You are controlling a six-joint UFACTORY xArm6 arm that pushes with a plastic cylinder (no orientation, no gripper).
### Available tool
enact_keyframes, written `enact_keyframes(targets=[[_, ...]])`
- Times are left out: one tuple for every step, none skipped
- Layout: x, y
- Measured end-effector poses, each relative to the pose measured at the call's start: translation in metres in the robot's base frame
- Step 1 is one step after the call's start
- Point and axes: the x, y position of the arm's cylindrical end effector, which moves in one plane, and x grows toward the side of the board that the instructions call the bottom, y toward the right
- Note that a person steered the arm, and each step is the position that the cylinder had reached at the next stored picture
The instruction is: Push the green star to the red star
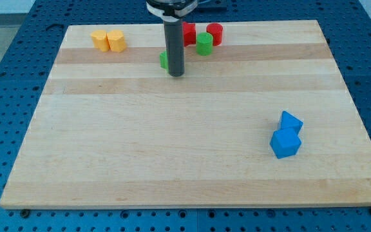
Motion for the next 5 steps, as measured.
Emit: enact_keyframes(targets=[[0.001,-0.001],[0.031,-0.001],[0.044,-0.005],[0.044,-0.010],[0.041,-0.010]])
